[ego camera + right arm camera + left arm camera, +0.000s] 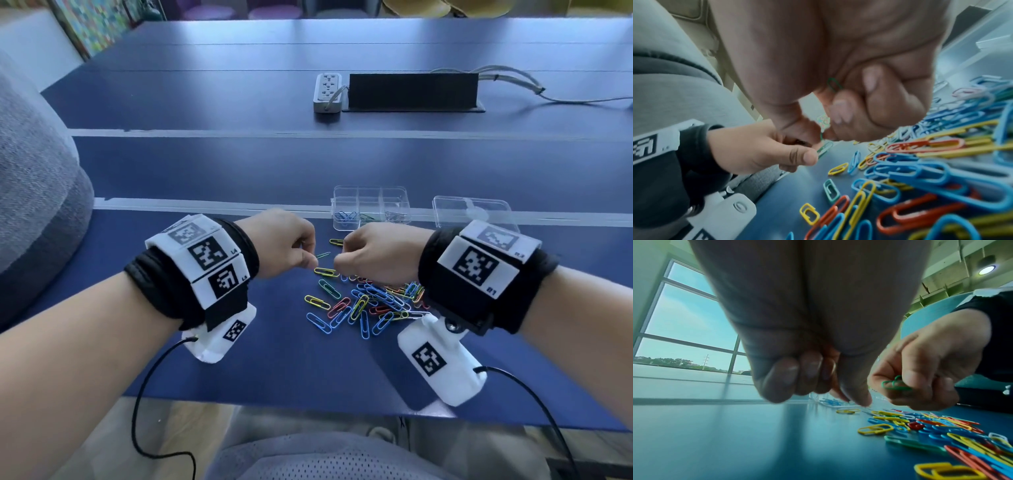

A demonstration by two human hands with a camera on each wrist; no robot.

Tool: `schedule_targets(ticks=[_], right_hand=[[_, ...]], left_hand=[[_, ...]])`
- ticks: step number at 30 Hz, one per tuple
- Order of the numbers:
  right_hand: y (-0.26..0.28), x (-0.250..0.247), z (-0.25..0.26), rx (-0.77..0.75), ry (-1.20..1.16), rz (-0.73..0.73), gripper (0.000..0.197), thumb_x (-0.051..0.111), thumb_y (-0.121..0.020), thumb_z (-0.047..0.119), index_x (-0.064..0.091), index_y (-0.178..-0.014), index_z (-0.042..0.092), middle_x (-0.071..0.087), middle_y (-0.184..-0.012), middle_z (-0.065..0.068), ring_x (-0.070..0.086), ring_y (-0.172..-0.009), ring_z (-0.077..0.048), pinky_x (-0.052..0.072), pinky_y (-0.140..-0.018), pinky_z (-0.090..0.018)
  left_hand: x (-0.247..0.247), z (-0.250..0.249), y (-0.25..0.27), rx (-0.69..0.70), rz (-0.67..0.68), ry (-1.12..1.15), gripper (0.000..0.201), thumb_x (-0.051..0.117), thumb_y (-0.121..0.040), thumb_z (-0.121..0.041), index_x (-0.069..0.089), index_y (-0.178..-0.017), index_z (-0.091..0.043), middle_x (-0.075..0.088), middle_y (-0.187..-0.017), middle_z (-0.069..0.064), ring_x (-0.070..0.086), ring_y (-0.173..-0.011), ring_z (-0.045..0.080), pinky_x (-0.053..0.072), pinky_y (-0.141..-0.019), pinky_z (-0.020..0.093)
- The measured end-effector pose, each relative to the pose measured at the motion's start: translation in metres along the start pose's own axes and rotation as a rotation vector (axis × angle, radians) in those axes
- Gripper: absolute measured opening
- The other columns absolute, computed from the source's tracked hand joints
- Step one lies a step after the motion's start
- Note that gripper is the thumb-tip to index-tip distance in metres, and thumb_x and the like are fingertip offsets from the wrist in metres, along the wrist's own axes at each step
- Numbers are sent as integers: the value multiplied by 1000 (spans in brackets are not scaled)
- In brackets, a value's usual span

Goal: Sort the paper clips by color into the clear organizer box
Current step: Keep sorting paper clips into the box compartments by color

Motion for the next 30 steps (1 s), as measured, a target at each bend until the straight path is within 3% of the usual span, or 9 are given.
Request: schedule_targets(ticks=[3,6,10,13,15,19,23,25,30], right_hand=[[-3,2,-5,13,-267,85,21,45,-80,21,40,-60,19,39,-55,-2,36,-47,-20,30,-44,-19],[-4,2,-11,40,-484,188,20,35,-80,11,31,-61,17,32,-54,-4,30,-43,-17,19,-40,-15],[-2,-4,-16,30,-716,299,21,25,-80,16,24,-59,18,25,-52,0,24,-40,-13,9,-43,-20],[-3,-7,-18,31,-844,257,28,28,-83,22,24,-55,19,24,-49,2,22,-35,-10,5,-46,-23],[-6,-9,-19,38,-869,193,38,35,-89,26,25,-54,20,24,-48,3,23,-35,-10,7,-45,-23],[-10,-13,-26,88,-853,162,36,45,-93,25,30,-61,20,29,-54,2,29,-39,-10,17,-39,-17],[-11,-26,-34,88,-839,86,28,48,-92,8,37,-67,14,38,-56,-3,36,-43,-12,24,-35,-14],[-13,-34,-37,76,-794,17,32,52,-91,2,39,-64,15,43,-56,-5,39,-43,-13,28,-35,-13],[-22,-51,-35,92,-690,-75,17,61,-87,3,57,-71,9,50,-63,-9,44,-49,-13,45,-40,-15]], left_hand=[[4,2,2,-50,9,21,23,48,-93,-36,41,-76,-21,43,-66,-10,41,-67,14,30,-56,27],[5,1,4,-55,45,87,29,49,-92,-34,38,-67,-25,44,-65,-10,40,-58,6,30,-52,21],[4,-1,6,-73,106,293,26,59,-83,-23,43,-63,-20,56,-55,-5,50,-50,11,37,-53,23],[1,-3,6,-42,58,496,23,58,-65,-17,39,-53,-19,59,-58,8,55,-49,16,40,-56,24],[-2,-9,5,13,-5,658,20,54,-55,-18,36,-46,-19,51,-63,19,48,-46,19,39,-53,24],[-7,-19,0,43,-115,940,19,48,-50,-7,33,-45,-16,34,-62,22,26,-44,18,28,-42,18],[-7,-24,-11,-46,-137,1051,18,35,-49,-5,31,-39,-19,31,-43,1,20,-33,8,21,-41,9],[-8,-26,-16,-84,-134,1059,16,33,-53,-5,31,-44,-18,30,-36,-7,18,-29,6,21,-42,7],[-6,-25,-35,-199,-87,1034,34,26,-81,4,34,-56,-17,28,-33,-7,15,-26,6,22,-46,6]])
Point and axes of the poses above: each hand's wrist, its own y-axis away from the middle knuckle, its own x-axis out of the palm, z = x × y, the point moved 3 cm from there along -y, towards the middle knuckle
